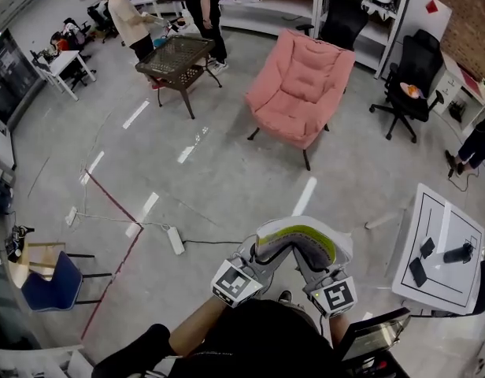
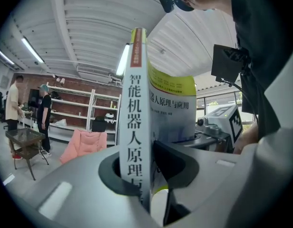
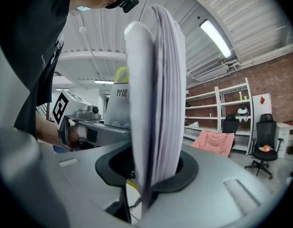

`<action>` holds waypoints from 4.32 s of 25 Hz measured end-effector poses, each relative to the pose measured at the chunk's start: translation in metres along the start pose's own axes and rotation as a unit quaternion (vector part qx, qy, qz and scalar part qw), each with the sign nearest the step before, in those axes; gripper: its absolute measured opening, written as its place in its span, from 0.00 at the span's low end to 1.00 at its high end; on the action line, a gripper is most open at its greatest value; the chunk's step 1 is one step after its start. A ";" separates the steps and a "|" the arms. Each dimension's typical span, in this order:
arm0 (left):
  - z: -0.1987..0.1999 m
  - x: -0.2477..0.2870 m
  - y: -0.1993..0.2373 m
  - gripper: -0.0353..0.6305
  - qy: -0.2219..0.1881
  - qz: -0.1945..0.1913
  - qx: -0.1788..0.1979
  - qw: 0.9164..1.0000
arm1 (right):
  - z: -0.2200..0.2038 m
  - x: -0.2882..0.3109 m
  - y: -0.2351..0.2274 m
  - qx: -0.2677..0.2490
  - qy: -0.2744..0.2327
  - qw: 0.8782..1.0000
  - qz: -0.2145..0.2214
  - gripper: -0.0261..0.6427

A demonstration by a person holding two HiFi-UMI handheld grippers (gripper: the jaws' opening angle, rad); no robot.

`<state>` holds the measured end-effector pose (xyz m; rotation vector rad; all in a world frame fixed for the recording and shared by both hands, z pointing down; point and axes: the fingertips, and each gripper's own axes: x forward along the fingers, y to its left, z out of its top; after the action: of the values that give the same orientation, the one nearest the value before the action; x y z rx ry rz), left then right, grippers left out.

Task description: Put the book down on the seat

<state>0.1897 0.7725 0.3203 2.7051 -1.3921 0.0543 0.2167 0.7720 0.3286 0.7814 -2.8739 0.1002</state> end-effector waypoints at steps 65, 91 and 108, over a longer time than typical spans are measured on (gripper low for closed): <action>-0.016 0.318 0.520 0.20 0.081 -0.078 -0.082 0.990 | 0.028 0.484 -0.358 0.050 0.064 0.995 -0.066 0.24; -0.025 0.509 0.732 0.25 0.128 -0.087 -0.052 0.987 | 0.024 0.676 -0.565 0.114 0.094 0.985 -0.088 0.22; -0.135 0.578 0.810 0.27 0.233 -0.134 -0.054 0.962 | -0.082 0.756 -0.630 0.225 0.163 0.951 -0.133 0.21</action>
<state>-0.1310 -0.1492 0.5570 2.5322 -0.8651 0.5385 -0.0952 -0.1375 0.5544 1.1016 -2.4276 0.7930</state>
